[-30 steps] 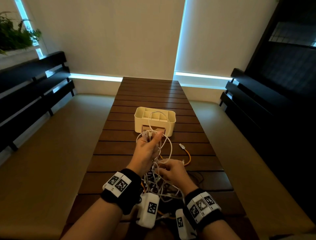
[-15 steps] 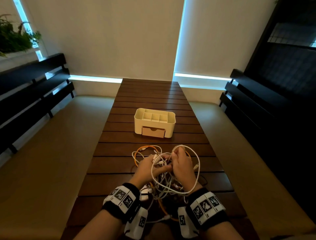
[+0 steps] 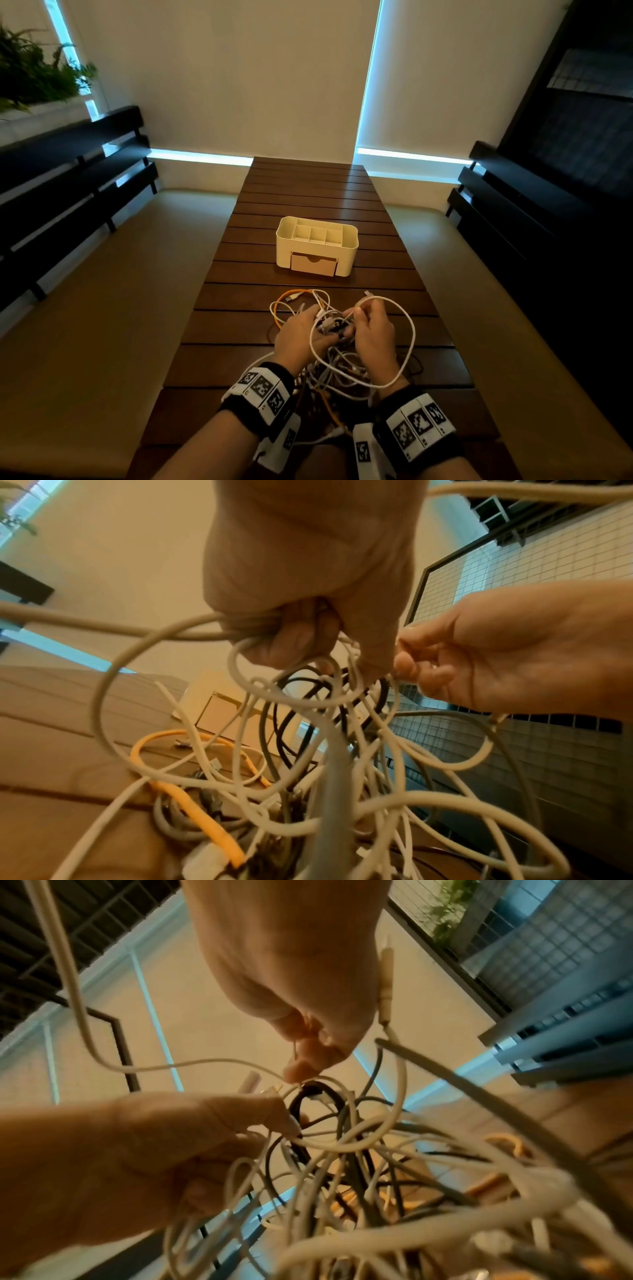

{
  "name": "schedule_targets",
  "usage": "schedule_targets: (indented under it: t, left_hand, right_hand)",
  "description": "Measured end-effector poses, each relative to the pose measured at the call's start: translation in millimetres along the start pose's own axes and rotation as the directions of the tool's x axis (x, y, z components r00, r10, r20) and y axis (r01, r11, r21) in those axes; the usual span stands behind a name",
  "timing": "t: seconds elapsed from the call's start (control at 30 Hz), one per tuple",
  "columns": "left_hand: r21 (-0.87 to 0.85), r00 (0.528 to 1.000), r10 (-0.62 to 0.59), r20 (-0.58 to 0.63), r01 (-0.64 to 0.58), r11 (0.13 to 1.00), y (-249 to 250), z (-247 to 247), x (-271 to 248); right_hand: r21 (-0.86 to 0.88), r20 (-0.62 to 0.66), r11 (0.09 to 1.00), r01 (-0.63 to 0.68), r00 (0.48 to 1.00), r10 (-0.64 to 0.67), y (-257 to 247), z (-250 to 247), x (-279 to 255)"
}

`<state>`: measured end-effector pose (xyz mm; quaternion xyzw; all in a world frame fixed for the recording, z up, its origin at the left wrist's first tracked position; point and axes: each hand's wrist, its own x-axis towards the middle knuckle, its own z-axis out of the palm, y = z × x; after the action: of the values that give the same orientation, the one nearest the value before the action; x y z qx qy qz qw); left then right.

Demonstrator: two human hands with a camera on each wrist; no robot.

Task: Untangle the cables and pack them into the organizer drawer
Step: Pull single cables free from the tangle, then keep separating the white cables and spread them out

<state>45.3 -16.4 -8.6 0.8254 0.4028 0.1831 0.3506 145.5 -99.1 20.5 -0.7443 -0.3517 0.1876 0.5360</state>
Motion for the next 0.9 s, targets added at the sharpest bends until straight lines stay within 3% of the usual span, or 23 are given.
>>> schedule_targets:
  t: [0.07,0.17,0.2,0.3,0.43,0.57,0.63,0.73,0.8,0.9]
  left_hand:
    - [-0.043,1.000,0.005,-0.009,-0.005,0.999,1.7,0.2,-0.4]
    - [-0.355,1.000,0.013,0.011,-0.009,0.935,1.3,0.6,0.1]
    - [-0.401,0.999,0.004,0.046,0.014,0.916,0.3,-0.8,0.4]
    - [-0.368,0.975,0.023,0.219,0.061,0.928,4.3,-3.7,-0.5]
    - [-0.437,0.977,0.011,0.212,0.085,0.895,11.1,-4.6,-3.4]
    - [-0.563,0.964,-0.036,0.264,0.185,0.806,17.5,-10.8,-7.8]
    - [-0.463,0.976,-0.142,0.167,0.204,0.863,11.8,-8.4,-1.9]
    - [-0.272,0.940,-0.338,-0.035,0.317,0.909,-5.3,-4.3,1.7]
    - [-0.238,0.956,-0.294,-0.019,0.281,0.930,-13.0,-4.7,-2.1]
    - [-0.259,0.974,-0.223,0.029,0.223,0.940,-13.9,-14.0,-4.4]
  right_hand:
    - [0.283,0.047,0.953,-0.106,0.994,0.096,-3.2,-0.4,-0.3]
    - [0.563,0.134,0.804,-0.192,0.981,0.140,-10.4,-7.1,0.2]
    - [0.565,0.165,0.800,-0.201,0.978,0.129,-11.1,-9.1,1.1]
    - [0.410,0.197,0.906,-0.108,0.980,0.027,-6.2,-7.7,1.5]
    - [0.285,0.157,0.958,0.037,0.984,-0.084,-7.5,-5.8,1.1]
    - [0.465,0.029,0.885,0.026,0.999,-0.045,-13.7,-12.7,1.5]
    - [0.599,0.014,0.801,0.003,1.000,-0.014,-19.9,-16.8,-1.1]
    - [0.738,0.099,0.675,-0.015,0.991,-0.086,-41.8,-32.2,-1.6]
    - [0.717,0.152,0.697,0.011,0.973,-0.171,-56.3,-42.4,0.0]
    - [0.590,0.173,0.807,0.029,0.972,-0.162,-60.2,-47.7,4.8]
